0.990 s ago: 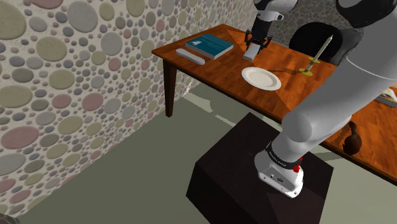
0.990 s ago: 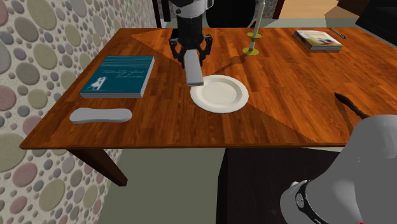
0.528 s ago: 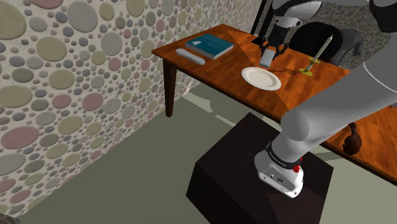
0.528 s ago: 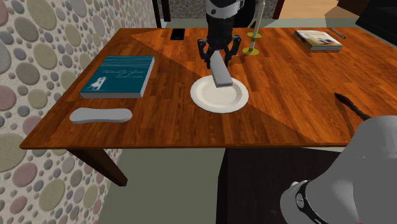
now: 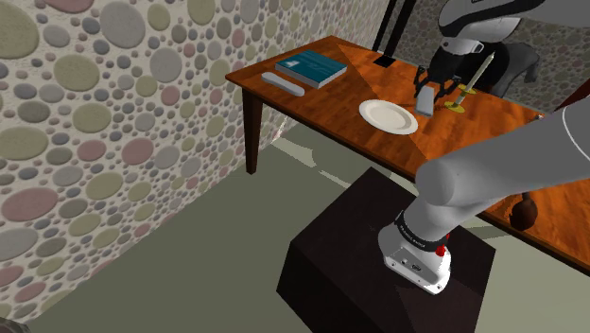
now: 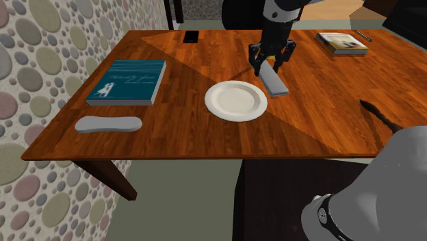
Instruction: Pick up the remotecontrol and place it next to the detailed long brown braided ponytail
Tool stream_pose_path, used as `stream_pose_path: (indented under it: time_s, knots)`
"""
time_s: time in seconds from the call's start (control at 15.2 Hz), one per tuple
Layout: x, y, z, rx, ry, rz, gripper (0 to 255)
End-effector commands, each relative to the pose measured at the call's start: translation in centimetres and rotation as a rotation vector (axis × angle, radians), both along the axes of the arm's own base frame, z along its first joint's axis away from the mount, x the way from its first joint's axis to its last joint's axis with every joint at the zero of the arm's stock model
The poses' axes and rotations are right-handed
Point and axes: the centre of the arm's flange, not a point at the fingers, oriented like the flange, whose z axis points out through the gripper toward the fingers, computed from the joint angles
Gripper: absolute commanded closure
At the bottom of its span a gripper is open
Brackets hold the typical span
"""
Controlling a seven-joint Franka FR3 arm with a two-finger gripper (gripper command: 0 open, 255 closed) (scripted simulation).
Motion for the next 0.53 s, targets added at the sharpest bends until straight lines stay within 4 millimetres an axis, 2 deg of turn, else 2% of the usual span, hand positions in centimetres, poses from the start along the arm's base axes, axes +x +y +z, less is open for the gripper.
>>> stream_pose_path:
  time_s: [0.0,0.46]
  knots:
    - [-2.6,-0.4,0.2,-0.001,0.0,0.001,255]
    - [-11.8,-1.3,0.2,-0.001,0.0,0.001,255]
